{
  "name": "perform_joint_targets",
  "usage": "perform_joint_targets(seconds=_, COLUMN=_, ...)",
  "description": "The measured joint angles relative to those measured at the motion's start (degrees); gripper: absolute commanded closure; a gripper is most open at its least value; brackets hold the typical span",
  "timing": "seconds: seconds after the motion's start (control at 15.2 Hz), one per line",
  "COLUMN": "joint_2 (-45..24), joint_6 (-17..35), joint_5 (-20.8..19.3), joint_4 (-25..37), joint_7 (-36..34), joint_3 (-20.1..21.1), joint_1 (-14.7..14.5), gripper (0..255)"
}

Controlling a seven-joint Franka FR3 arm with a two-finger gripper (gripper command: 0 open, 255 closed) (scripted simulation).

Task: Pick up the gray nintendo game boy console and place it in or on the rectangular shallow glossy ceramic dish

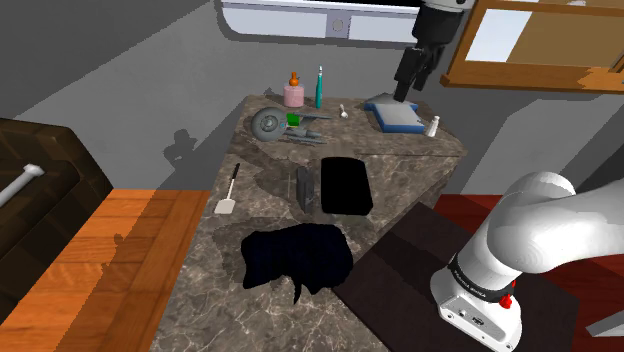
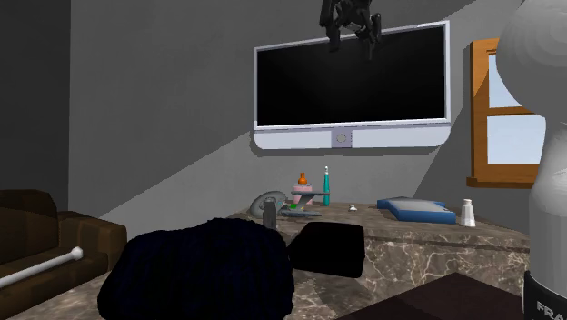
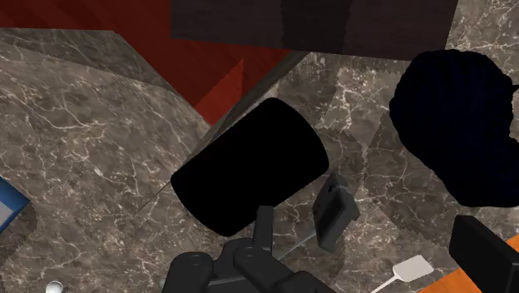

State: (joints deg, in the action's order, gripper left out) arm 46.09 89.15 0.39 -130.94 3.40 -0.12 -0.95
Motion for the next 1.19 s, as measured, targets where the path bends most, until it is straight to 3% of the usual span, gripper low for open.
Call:
perform_joint_targets(seconds=0.2, joint_2=-0.8, joint_6=2.0, joint_5=0.3, joint_4=-1.5, joint_7=-0.6, joint_3=0.5, joint_1=-0.1, gripper=0)
perform_joint_targets(seconds=0.59, joint_2=-6.9, joint_6=12.3, joint_5=1.4, joint_4=-6.7, joint_7=-3.6, joint_3=3.2, joint_1=-0.6, gripper=0)
perform_joint_targets(seconds=1.19, joint_2=-22.1, joint_6=27.8, joint_5=1.8, joint_4=-8.6, joint_7=-8.1, joint_3=6.8, joint_1=-0.9, gripper=0)
